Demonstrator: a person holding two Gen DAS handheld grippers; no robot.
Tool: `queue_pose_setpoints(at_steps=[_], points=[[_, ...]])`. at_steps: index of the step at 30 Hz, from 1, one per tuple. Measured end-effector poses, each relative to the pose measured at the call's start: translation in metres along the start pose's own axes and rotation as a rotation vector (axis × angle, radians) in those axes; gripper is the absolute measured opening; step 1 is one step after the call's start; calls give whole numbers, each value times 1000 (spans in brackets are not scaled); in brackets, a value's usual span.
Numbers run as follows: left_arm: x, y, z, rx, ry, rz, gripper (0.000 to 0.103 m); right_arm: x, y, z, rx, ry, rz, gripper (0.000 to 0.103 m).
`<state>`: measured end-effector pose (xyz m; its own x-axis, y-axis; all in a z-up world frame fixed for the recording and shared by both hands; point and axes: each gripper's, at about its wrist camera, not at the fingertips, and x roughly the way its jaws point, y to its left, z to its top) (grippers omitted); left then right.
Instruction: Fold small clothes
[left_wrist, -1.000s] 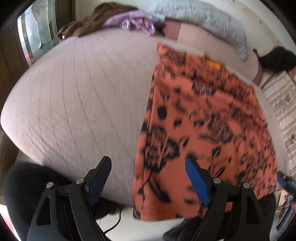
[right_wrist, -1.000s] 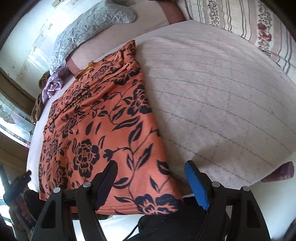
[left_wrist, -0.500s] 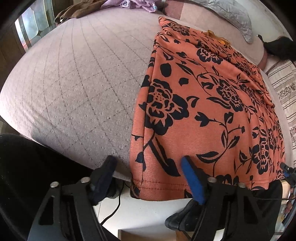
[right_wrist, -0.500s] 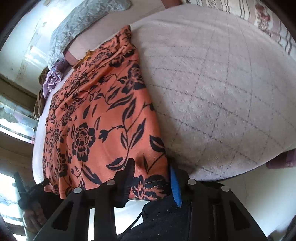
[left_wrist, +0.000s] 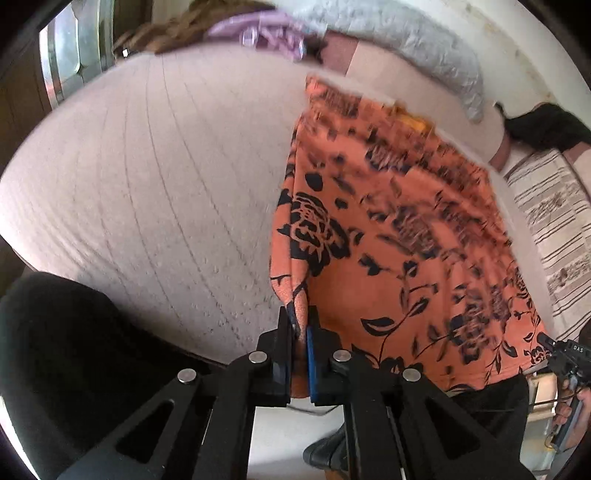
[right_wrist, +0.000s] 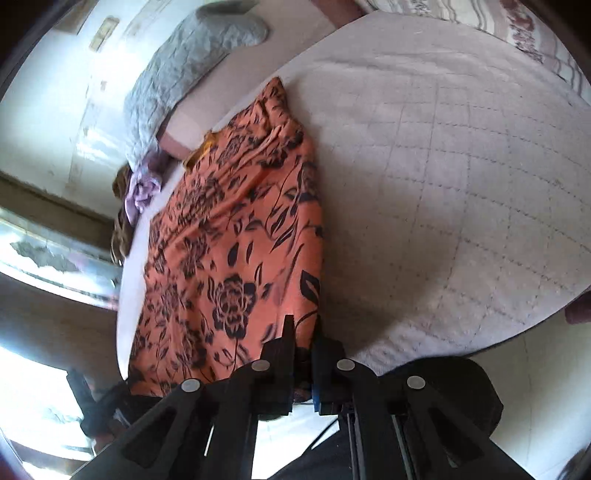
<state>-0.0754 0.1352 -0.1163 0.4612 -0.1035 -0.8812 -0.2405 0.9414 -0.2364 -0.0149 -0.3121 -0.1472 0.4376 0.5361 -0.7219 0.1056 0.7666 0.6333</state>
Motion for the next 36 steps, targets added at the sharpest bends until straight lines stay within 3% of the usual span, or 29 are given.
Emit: queue_pose_setpoints(at_steps=[2,3,6,7,9,13,15,18,19,21,25,30,31,32,33,34,35,36], points=[[20,5,-2,-16,68,13,8,19,-12,3,33,53,3,16],[23,8,-3,-33,70,3,9,31,-21,2,61,81,-11,26],[19,10,0,-31,62,-5,9,42,-29,-1,94,85,-3,31],[17,10,2,-30,54,-17,6,40,-26,-1,70,81,-4,27],[9,7,7,-19,25,-33,6,42,-20,-3,18,97,-39,7],[-16,7,14,-33,-45,-51,6,22,-4,7,32,58,35,8],[4,12,11,-43,19,-35,6,14,-2,13,45,22,80,8],[26,16,15,-62,100,-14,6,41,-19,13,84,93,37,8],[21,15,22,-68,91,-26,6,54,-29,12,122,130,27,7],[7,9,40,-49,36,-44,6,57,-29,16,139,120,60,8],[-19,-20,115,12,-109,-140,6,39,10,66,82,19,179,7],[-16,-43,212,29,-273,-183,10,38,81,191,-7,-169,329,8],[-8,-45,232,10,-323,-167,16,44,89,210,-7,-194,342,11],[5,-46,250,-7,-382,-126,30,56,95,233,8,-218,365,17],[16,-41,261,-23,-401,-92,80,76,98,257,14,-231,386,29],[39,-38,276,-46,-379,-36,99,98,99,275,11,-226,371,77],[60,-35,286,-53,-362,7,98,118,96,284,28,-227,298,95],[79,-30,292,-61,-326,49,96,131,89,287,50,-230,200,95]])
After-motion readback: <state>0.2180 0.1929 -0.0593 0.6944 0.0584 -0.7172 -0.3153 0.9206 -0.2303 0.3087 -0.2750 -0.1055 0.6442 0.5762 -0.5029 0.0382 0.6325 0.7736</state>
